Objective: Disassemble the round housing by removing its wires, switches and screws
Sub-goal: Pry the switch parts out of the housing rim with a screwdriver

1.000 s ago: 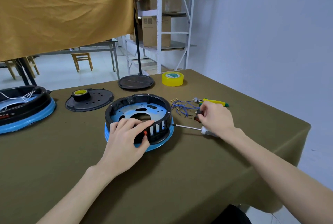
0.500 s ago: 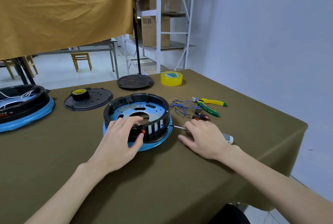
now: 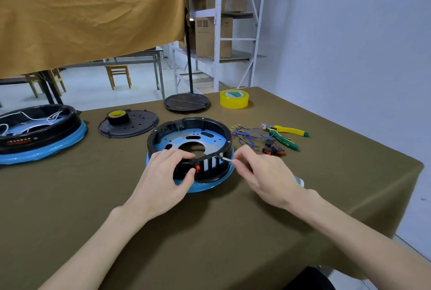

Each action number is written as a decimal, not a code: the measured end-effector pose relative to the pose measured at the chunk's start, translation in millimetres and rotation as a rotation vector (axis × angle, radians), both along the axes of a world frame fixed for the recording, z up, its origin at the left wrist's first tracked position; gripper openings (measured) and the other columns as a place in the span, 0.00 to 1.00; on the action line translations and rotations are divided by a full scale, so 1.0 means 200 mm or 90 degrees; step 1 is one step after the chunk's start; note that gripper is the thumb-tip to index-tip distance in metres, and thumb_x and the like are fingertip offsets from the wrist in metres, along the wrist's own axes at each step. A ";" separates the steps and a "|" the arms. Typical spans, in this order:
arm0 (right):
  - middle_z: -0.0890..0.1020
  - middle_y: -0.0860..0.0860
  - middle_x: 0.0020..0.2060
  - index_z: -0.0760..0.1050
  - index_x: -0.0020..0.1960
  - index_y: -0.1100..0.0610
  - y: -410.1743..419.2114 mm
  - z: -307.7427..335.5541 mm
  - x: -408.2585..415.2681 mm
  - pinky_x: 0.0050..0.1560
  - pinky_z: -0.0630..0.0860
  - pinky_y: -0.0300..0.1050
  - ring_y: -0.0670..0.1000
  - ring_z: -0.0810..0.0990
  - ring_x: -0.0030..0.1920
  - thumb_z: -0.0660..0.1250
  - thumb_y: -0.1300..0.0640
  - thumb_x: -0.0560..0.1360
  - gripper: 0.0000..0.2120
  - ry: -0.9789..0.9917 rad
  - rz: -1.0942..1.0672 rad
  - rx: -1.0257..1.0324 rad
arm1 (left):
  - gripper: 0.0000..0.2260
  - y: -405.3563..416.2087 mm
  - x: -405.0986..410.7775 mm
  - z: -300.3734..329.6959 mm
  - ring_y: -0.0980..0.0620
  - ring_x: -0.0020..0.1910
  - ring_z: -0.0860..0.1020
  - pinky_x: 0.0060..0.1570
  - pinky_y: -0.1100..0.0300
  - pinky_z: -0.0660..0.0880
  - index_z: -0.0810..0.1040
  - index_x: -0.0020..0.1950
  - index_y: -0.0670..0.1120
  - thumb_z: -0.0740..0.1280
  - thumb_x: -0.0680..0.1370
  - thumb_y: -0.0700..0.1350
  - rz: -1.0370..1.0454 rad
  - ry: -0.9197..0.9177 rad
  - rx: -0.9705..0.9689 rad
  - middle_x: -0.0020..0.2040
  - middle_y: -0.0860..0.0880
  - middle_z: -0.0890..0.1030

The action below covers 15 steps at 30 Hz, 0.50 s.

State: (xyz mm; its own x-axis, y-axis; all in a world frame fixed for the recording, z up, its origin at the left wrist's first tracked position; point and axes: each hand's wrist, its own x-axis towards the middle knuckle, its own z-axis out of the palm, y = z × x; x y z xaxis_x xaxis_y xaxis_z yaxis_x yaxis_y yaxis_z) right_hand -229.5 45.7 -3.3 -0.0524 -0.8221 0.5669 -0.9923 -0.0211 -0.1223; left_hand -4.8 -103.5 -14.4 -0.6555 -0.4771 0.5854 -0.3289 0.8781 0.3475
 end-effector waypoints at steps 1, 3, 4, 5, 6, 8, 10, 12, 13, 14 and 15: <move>0.71 0.42 0.30 0.70 0.52 0.50 -0.02 0.01 0.04 0.31 0.68 0.49 0.48 0.70 0.31 0.53 0.42 0.84 0.14 -0.010 0.017 0.005 | 0.11 0.00 0.00 0.00 0.65 0.55 0.72 0.64 0.66 0.63 0.79 0.62 0.53 0.70 0.79 0.47 -0.003 0.005 0.005 0.54 0.61 0.79; 0.71 0.41 0.31 0.72 0.51 0.50 -0.06 0.02 0.09 0.32 0.68 0.47 0.46 0.68 0.31 0.54 0.44 0.84 0.13 0.008 0.037 0.015 | 0.10 -0.01 0.00 0.00 0.69 0.56 0.72 0.65 0.70 0.60 0.80 0.62 0.53 0.70 0.80 0.46 -0.009 0.017 0.013 0.54 0.62 0.79; 0.71 0.41 0.32 0.72 0.51 0.50 -0.07 0.02 0.11 0.32 0.68 0.46 0.46 0.68 0.31 0.54 0.45 0.84 0.13 0.025 0.041 0.020 | 0.10 -0.01 0.00 0.00 0.72 0.57 0.71 0.65 0.72 0.60 0.80 0.62 0.52 0.70 0.80 0.45 -0.013 0.022 0.016 0.54 0.63 0.79; 0.72 0.41 0.33 0.72 0.50 0.50 -0.08 0.02 0.12 0.32 0.67 0.46 0.46 0.68 0.32 0.55 0.46 0.84 0.11 0.034 0.044 0.024 | 0.11 -0.02 0.00 0.00 0.74 0.57 0.70 0.64 0.72 0.60 0.81 0.62 0.52 0.70 0.80 0.45 -0.018 0.024 0.019 0.54 0.63 0.79; 0.72 0.41 0.34 0.72 0.50 0.51 -0.08 0.01 0.12 0.32 0.67 0.46 0.47 0.68 0.33 0.56 0.48 0.84 0.10 0.038 0.048 0.027 | 0.11 -0.02 0.00 0.00 0.75 0.57 0.69 0.64 0.71 0.61 0.81 0.62 0.52 0.71 0.80 0.45 -0.022 0.023 0.023 0.54 0.63 0.79; 0.73 0.43 0.35 0.72 0.51 0.51 -0.08 0.01 0.11 0.32 0.67 0.48 0.49 0.71 0.35 0.57 0.51 0.85 0.08 0.068 0.042 0.026 | 0.11 -0.03 0.00 0.00 0.74 0.58 0.70 0.64 0.69 0.62 0.81 0.63 0.53 0.70 0.80 0.44 -0.031 0.022 0.032 0.54 0.64 0.78; 0.76 0.45 0.36 0.72 0.53 0.50 -0.08 0.01 0.06 0.30 0.67 0.49 0.51 0.74 0.36 0.55 0.49 0.86 0.09 0.110 0.029 0.030 | 0.12 -0.04 -0.01 -0.01 0.70 0.59 0.71 0.64 0.70 0.61 0.81 0.63 0.53 0.70 0.80 0.45 -0.042 0.022 0.040 0.54 0.64 0.79; 0.78 0.46 0.36 0.71 0.53 0.48 -0.08 0.01 0.02 0.30 0.65 0.49 0.54 0.75 0.35 0.50 0.45 0.86 0.13 0.121 0.014 0.055 | 0.11 -0.02 -0.04 -0.01 0.66 0.57 0.74 0.63 0.72 0.60 0.81 0.63 0.53 0.70 0.81 0.46 -0.047 0.020 0.036 0.55 0.62 0.80; 0.77 0.46 0.36 0.70 0.53 0.48 -0.07 0.01 0.00 0.30 0.65 0.49 0.54 0.75 0.35 0.48 0.42 0.86 0.16 0.114 0.006 0.067 | 0.11 -0.01 -0.06 -0.01 0.64 0.56 0.75 0.63 0.72 0.60 0.81 0.63 0.52 0.70 0.81 0.46 -0.047 0.021 0.029 0.55 0.61 0.81; 0.77 0.46 0.36 0.70 0.52 0.48 -0.07 0.01 -0.02 0.30 0.66 0.49 0.54 0.75 0.36 0.46 0.40 0.85 0.18 0.104 -0.001 0.075 | 0.10 0.00 -0.07 -0.02 0.62 0.55 0.76 0.62 0.72 0.60 0.81 0.62 0.51 0.70 0.81 0.46 -0.046 0.023 0.023 0.55 0.60 0.81; 0.78 0.46 0.37 0.71 0.51 0.48 -0.06 0.01 -0.02 0.31 0.69 0.50 0.52 0.75 0.37 0.44 0.38 0.84 0.21 0.089 -0.007 0.078 | 0.10 0.01 -0.09 -0.02 0.61 0.55 0.76 0.63 0.71 0.60 0.82 0.62 0.51 0.70 0.81 0.46 -0.045 0.028 0.018 0.55 0.59 0.81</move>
